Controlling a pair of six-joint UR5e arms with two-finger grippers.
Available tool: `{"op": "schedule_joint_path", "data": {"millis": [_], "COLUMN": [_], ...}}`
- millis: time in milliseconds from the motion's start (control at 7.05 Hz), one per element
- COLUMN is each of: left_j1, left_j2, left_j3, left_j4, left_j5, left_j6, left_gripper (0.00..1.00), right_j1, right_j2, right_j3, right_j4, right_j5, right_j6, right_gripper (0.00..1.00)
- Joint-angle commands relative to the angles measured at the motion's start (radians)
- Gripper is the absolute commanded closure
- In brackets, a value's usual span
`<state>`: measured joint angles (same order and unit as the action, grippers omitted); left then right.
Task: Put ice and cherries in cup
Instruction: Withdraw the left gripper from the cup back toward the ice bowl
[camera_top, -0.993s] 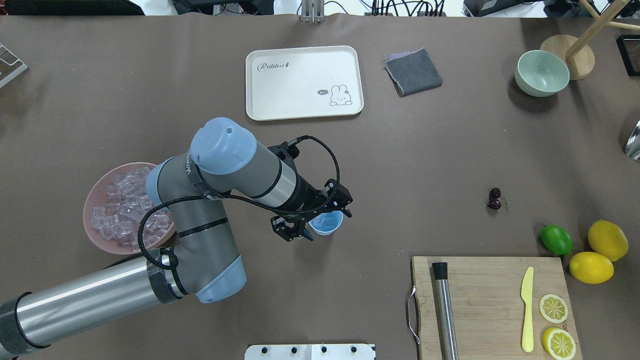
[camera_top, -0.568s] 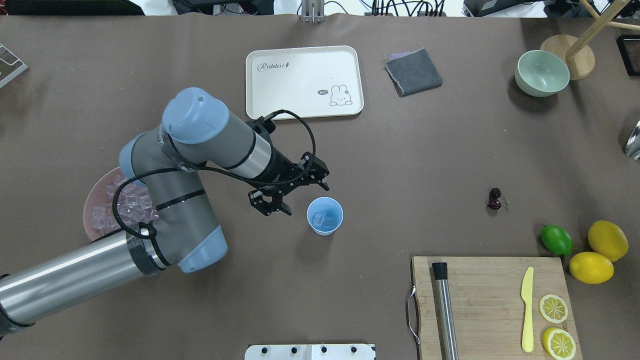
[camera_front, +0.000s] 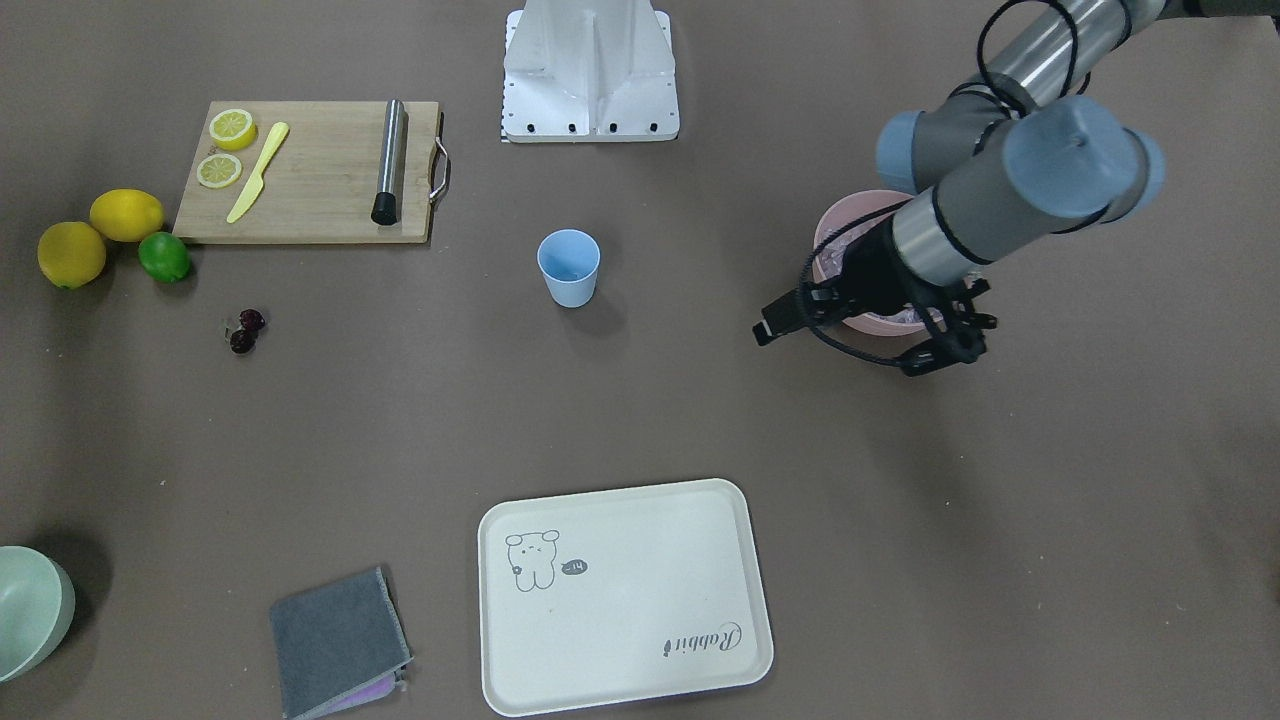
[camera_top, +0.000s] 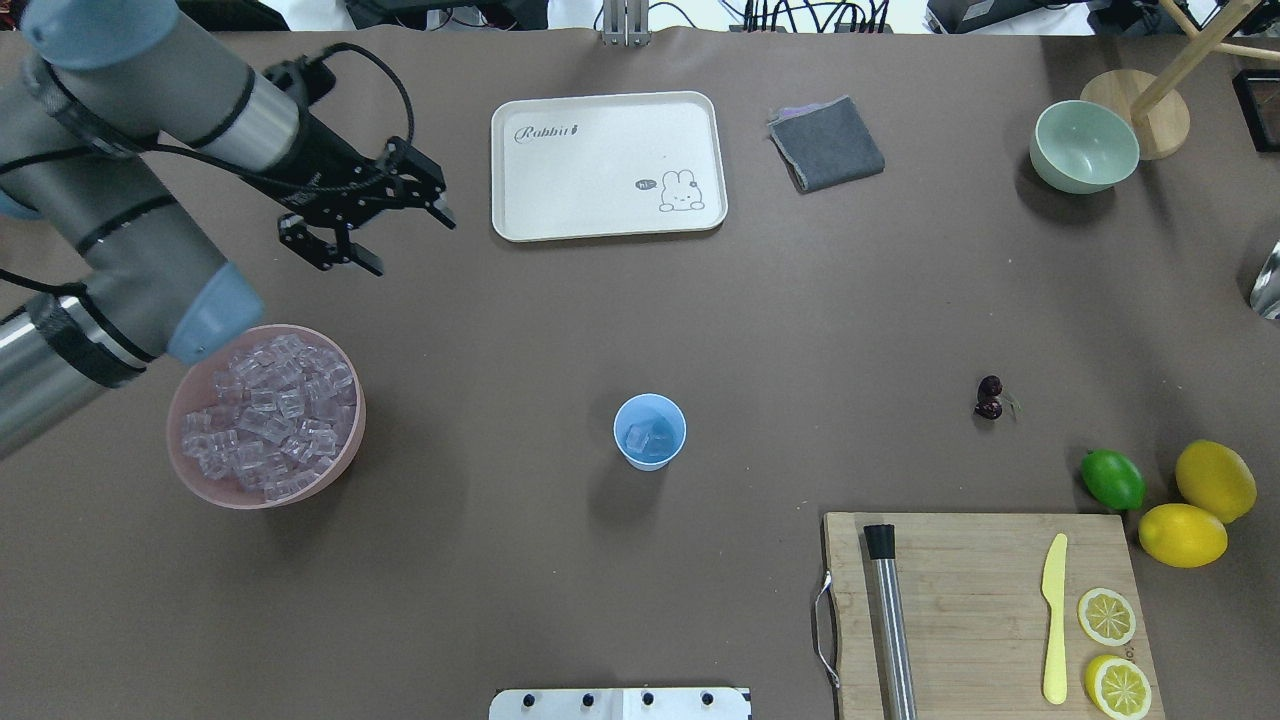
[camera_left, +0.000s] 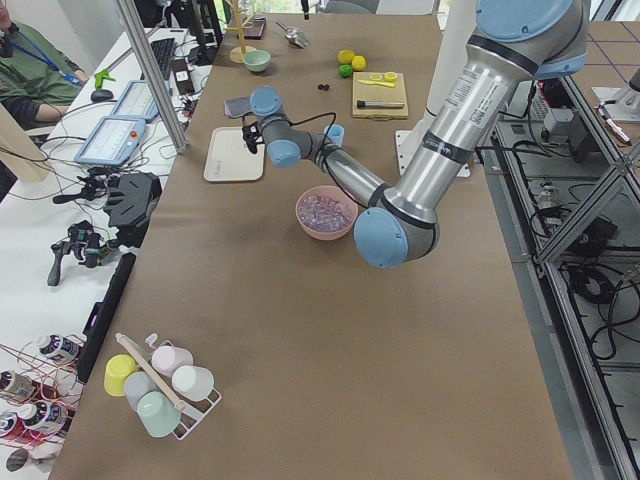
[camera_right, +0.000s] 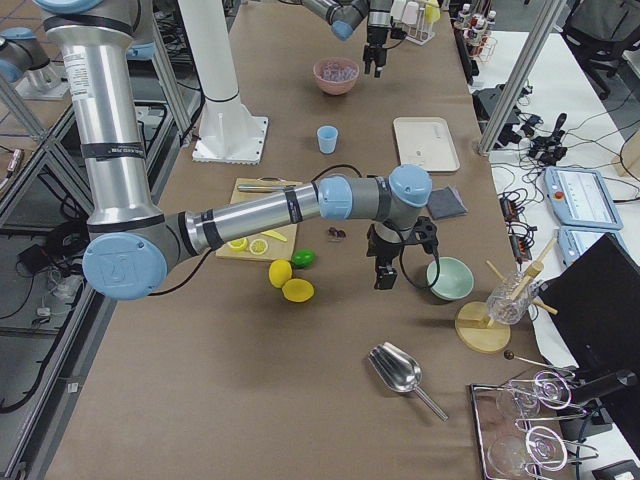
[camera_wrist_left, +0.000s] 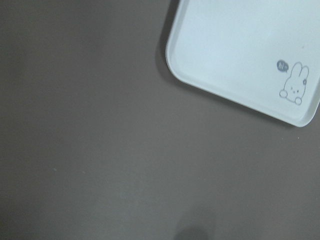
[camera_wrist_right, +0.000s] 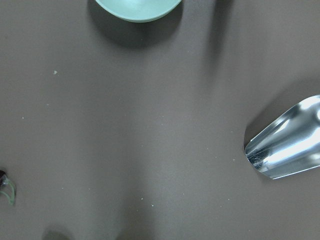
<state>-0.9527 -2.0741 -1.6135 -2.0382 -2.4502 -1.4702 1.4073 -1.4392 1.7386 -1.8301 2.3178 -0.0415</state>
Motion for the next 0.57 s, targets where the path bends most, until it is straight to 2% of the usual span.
{"op": "schedule_joint_path", "data": {"millis": [0, 142, 284, 426], "left_j1": [-0.117, -0.129, -0.083, -0.002], "left_j2": [0.075, 0.115, 0.164, 0.19], "left_j3": [-0.144, -0.226, -0.294, -0.307], "left_j4": [0.273, 0.385, 0.432, 0.464], "left_j5": [-0.01, 0.028, 0.092, 0.115], "left_j6": [0.29, 0.401, 0.424, 0.418], "left_gripper": [0.04, 0.03, 0.04, 0.03], "right_j1": [-0.001, -0.001, -0.007, -0.011], "right_j2": [-0.003, -0.007, -0.007, -0.006], "right_j3": [-0.001, -0.001, -0.005, -0.014], "right_j4": [0.0, 0.0, 0.0, 0.002], "right_j5": [-0.003, -0.001, -0.001, -0.001], "right_j6": [0.0, 0.0, 0.0, 0.0], "right_gripper": [0.0, 0.0, 0.0, 0.0]}}
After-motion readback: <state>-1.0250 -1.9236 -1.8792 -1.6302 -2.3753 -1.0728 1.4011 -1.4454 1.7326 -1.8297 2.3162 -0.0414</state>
